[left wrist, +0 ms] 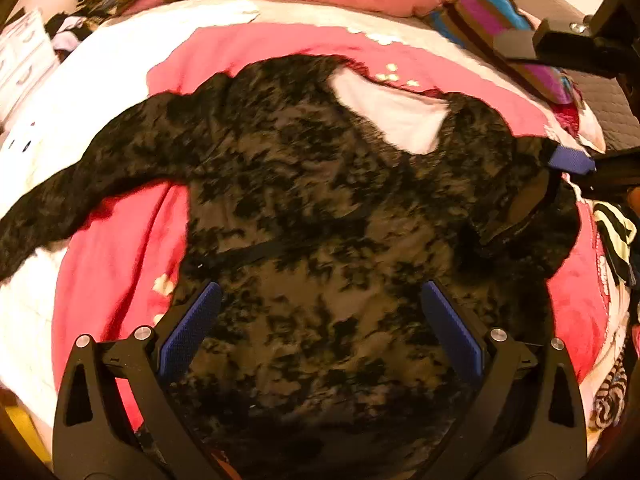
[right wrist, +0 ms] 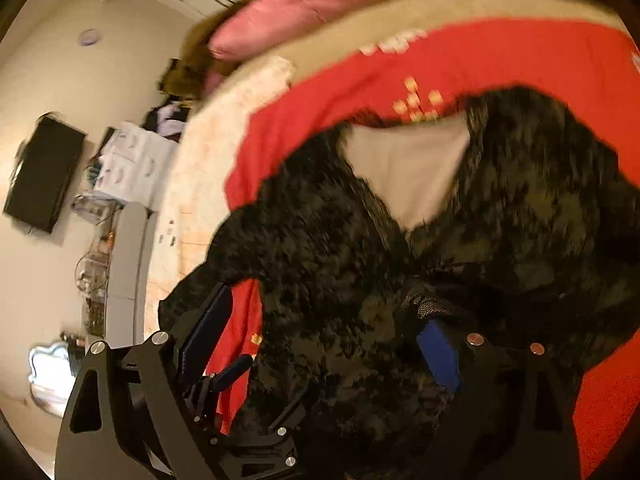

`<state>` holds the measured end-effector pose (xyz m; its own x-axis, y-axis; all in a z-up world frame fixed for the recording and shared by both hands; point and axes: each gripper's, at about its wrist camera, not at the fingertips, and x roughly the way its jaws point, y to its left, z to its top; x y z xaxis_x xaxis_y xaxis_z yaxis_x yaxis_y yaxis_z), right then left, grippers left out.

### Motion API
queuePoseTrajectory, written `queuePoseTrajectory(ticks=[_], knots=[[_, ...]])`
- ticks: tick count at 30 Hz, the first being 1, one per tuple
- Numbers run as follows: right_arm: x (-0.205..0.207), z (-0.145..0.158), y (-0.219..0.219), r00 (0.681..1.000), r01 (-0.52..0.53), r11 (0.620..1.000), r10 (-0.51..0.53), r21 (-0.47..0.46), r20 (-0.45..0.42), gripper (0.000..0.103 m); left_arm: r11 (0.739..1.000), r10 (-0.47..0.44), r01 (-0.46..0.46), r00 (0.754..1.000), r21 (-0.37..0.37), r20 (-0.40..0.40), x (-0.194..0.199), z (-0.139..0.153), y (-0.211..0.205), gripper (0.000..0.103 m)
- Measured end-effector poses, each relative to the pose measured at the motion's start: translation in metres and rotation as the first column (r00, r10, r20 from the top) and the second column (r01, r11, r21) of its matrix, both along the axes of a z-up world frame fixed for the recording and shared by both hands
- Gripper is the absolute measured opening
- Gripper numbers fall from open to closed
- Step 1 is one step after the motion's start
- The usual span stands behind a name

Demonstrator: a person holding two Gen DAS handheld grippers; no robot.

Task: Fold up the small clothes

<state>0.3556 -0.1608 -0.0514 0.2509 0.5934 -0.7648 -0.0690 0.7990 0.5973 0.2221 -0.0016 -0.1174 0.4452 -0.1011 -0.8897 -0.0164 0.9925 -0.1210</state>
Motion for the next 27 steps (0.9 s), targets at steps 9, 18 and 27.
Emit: queuePoseTrajectory(ticks=[9,18,27], knots=[[-0.022,0.054,0.020,0.997,-0.032,0.995,0.039,-0.098,0.070,0.096,0.999,0.032,-0.033,0.999,-0.035,-0.022,-0.002,-0.014,0.020,0.094],[-0.011,-0.029,0.017,0.970,-0.146,0.945,0.078,-0.294,-0.230,0.099,0.998,0.032,-0.034,0.999,-0.062,-0.024,-0.007,-0.017,0.021,0.094],[-0.056,0.011,-0.030,0.988,-0.016,1.000,0.014,-0.015,-0.154,0.098,0.998,0.024,-0.024,1.000,-0.059,-0.004,-0.017,-0.017,0.028,0.094]])
